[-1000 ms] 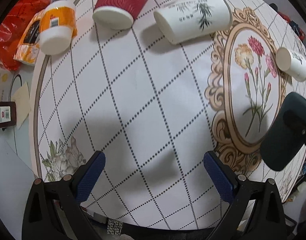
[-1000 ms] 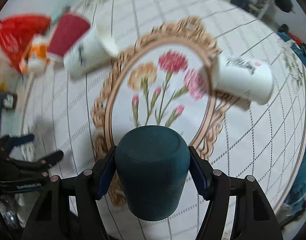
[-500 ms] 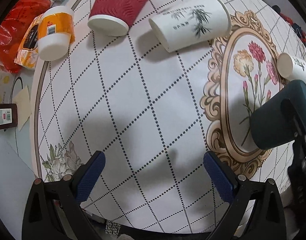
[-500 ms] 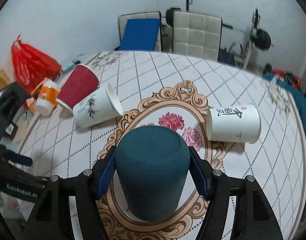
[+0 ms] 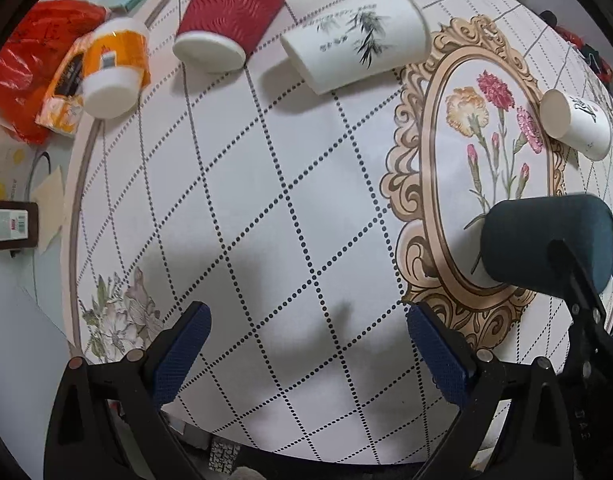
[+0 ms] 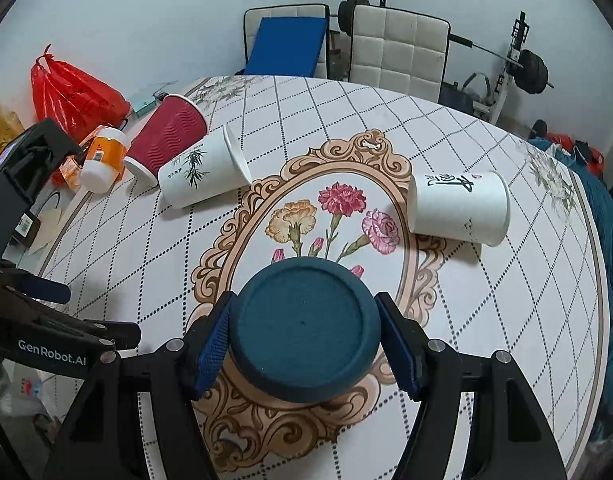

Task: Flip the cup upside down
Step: 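Open the right tool and withdraw both tools from the cup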

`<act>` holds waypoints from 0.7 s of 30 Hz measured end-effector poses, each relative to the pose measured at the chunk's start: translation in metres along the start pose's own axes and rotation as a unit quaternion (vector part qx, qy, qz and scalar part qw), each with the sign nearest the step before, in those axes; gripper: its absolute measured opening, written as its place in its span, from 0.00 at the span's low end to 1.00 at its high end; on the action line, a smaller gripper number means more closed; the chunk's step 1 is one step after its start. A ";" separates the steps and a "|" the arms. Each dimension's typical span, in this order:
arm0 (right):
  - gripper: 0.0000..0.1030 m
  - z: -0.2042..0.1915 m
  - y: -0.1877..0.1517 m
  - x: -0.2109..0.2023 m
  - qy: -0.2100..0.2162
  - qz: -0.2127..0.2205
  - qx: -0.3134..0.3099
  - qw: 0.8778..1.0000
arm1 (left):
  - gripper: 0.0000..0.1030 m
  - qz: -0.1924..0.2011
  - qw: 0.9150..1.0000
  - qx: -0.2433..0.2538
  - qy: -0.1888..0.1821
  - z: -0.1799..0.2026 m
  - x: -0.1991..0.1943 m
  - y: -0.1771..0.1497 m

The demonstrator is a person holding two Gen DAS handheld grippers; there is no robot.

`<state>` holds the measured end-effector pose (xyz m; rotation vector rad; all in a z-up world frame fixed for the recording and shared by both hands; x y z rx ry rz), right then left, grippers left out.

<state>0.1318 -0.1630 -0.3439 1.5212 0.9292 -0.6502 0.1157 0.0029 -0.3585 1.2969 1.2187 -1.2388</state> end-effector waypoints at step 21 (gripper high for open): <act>0.93 0.033 -0.043 -0.163 -0.139 -0.016 0.158 0.977 | 0.98 0.160 0.981 0.106 -0.005 0.019 -0.132 -0.063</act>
Point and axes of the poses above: each gripper's, at about its wrist camera, not at the fingertips, and x roughly the way its jaws point, z to its right, y to its top, the point moved 1 cm from there along x, roughly the way its jaws point, and after that the axes turned 9 degrees about x, right-handed, at the moved point
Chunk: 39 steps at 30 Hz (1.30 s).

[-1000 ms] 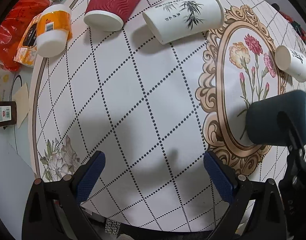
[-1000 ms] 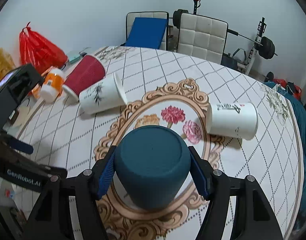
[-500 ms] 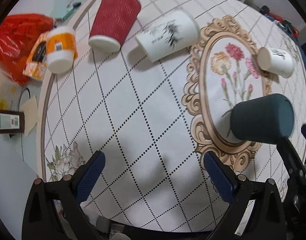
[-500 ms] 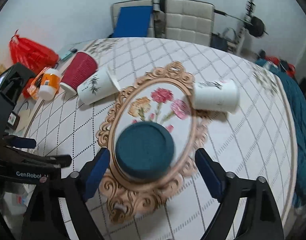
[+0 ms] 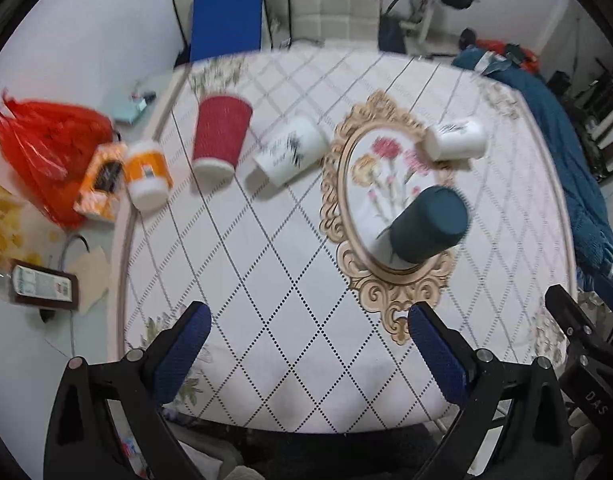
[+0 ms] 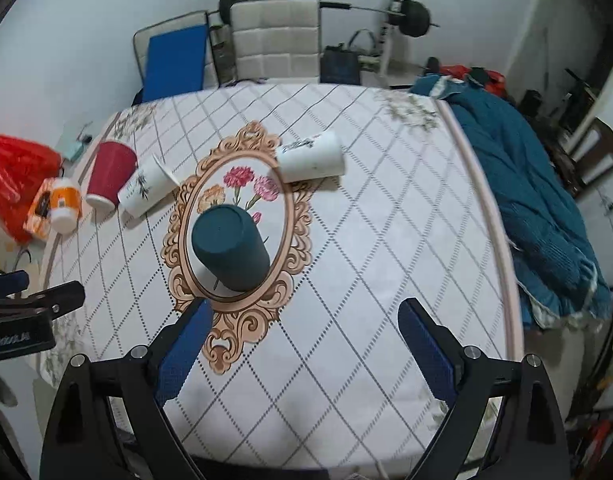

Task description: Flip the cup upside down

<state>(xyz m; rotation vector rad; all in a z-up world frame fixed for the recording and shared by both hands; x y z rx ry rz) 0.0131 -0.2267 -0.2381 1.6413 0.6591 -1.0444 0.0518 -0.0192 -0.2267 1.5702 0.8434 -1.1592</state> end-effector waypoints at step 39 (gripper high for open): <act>0.95 0.031 -0.024 -0.324 0.049 0.101 -0.003 0.994 | 0.98 0.128 0.991 -0.013 0.023 0.032 -0.244 -0.066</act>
Point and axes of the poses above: each gripper's, at about its wrist camera, not at the fingertips, and x roughly the way its jaws point, z to its right, y to its top, the point moved 1 cm from there along x, roughly the way its jaws point, and after that the axes turned 9 degrees about x, right-handed, at the moved point
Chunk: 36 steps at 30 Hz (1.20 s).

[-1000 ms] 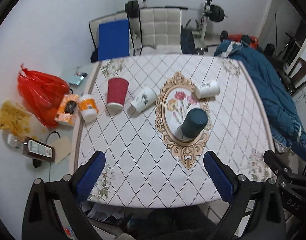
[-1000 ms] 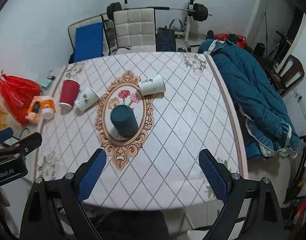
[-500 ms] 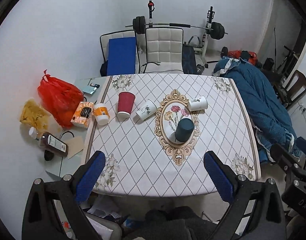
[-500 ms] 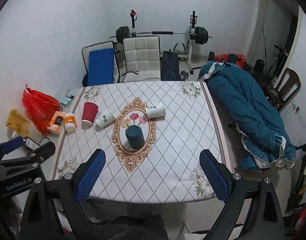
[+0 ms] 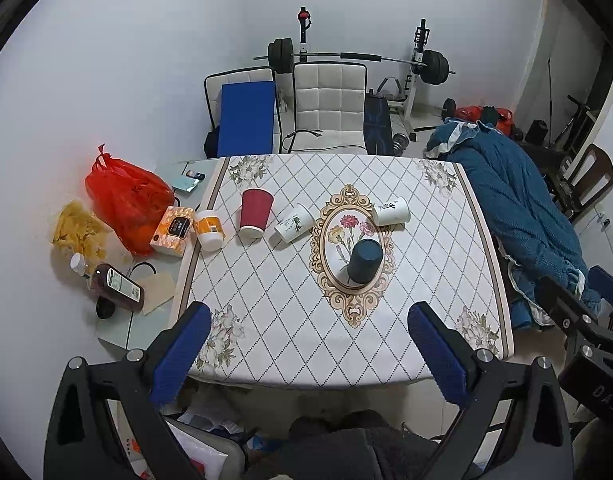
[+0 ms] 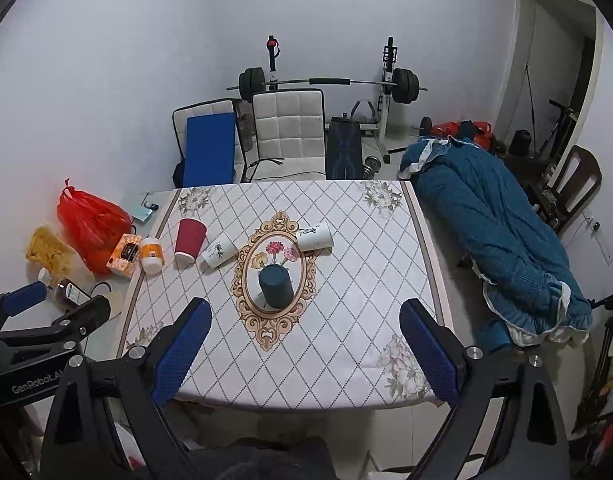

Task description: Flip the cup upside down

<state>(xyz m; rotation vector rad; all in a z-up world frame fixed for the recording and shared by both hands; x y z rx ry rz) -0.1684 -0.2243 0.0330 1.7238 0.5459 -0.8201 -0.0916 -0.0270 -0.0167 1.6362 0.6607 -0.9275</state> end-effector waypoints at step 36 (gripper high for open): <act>0.95 -0.001 0.004 0.016 -0.009 -0.009 -0.003 1.000 | 0.98 0.000 1.000 -0.006 0.007 -0.002 -0.003 -0.001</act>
Point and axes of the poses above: each gripper's, at about its wrist camera, not at the fingertips, and x roughly the way its jaws point, z to its right, y to its top, the point moved 1 cm from there along x, roughly the way its jaws point, and after that the axes turned 9 degrees about x, right-handed, at the moved point
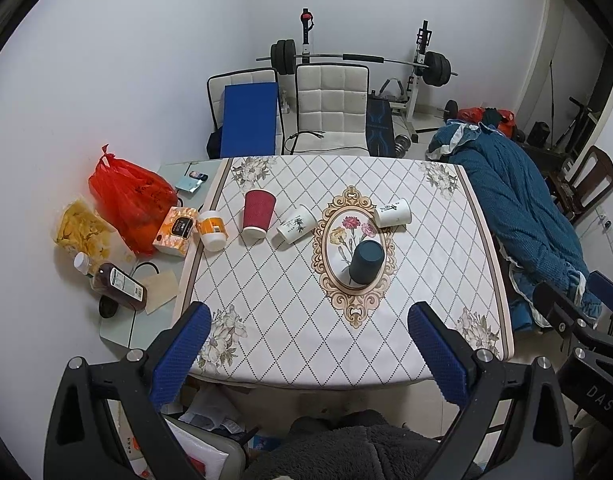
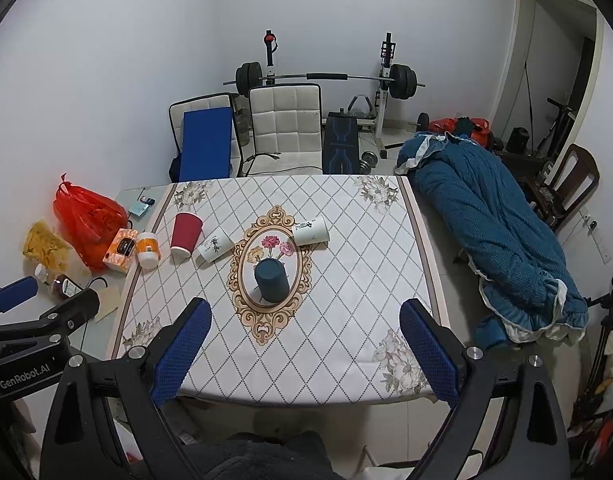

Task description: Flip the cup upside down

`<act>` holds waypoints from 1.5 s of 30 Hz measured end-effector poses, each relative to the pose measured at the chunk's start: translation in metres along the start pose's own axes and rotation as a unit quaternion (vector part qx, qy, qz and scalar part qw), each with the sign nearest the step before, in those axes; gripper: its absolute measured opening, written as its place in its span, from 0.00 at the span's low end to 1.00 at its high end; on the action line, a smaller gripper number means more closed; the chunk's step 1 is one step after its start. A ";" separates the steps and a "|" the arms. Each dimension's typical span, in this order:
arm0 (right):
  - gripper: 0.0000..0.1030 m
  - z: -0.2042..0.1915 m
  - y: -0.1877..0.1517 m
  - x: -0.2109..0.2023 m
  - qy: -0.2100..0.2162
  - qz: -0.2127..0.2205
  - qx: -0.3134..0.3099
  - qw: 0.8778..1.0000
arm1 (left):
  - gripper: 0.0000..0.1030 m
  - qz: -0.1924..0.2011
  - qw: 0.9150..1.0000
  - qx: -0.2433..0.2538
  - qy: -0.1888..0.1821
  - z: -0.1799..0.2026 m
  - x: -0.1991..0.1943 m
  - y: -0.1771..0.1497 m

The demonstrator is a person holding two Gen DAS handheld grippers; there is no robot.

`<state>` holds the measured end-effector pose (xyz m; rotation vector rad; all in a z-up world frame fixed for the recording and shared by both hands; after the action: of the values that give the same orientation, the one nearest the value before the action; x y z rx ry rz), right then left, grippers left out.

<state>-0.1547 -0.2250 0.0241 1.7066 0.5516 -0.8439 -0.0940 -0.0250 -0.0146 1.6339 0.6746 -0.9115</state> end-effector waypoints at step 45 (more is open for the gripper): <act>0.95 -0.001 -0.005 -0.003 -0.001 -0.004 0.007 1.000 | 0.98 -0.001 1.000 -0.001 0.007 0.003 -0.006 -0.002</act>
<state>-0.1595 -0.2224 0.0232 1.7173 0.5524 -0.8574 -0.0999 -0.0275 -0.0112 1.6386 0.6860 -0.9016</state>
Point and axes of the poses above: each gripper's, at about its wrist camera, not at the fingertips, and x roughly the way its jaws point, z to its right, y to its top, the point moved 1 cm from there along x, roughly the way its jaws point, and after that the axes turned 9 degrees about x, right-handed, at the moved point
